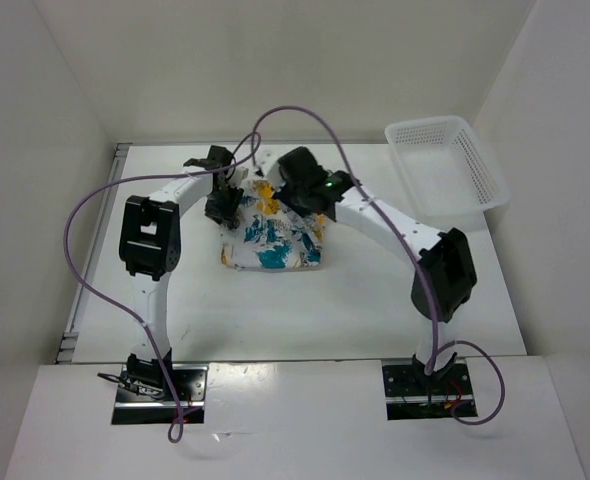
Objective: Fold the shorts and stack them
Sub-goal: Fold the shorts
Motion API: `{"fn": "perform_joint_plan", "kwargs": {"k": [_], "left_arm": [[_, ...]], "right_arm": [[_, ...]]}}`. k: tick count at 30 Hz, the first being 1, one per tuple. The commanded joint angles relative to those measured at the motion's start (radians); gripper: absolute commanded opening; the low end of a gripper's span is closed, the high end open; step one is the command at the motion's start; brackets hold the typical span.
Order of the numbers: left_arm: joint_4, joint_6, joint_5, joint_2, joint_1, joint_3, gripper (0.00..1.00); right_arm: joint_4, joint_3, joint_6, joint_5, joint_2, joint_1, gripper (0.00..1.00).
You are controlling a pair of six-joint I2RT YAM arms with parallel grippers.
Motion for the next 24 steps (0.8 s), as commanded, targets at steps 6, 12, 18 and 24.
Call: {"fn": "perform_joint_plan", "kwargs": {"k": [6,12,18,24], "left_arm": [[0.004,0.005,0.131,0.032,0.037,-0.004,0.25],[0.004,0.005,0.226,0.041,0.083,-0.022,0.18],[-0.014,0.005,0.274,0.032,0.084,-0.031,0.16],[-0.014,0.005,0.274,0.023,0.093,-0.031,0.16]], "right_arm": [[0.041,0.168,-0.081,0.021,0.171,0.15,0.0],[0.041,0.305,-0.058,-0.022,0.264,0.21,0.0],[0.05,0.359,-0.026,-0.022,0.321,0.21,0.0],[0.041,0.374,-0.006,-0.046,0.346,0.244,0.0]]}}
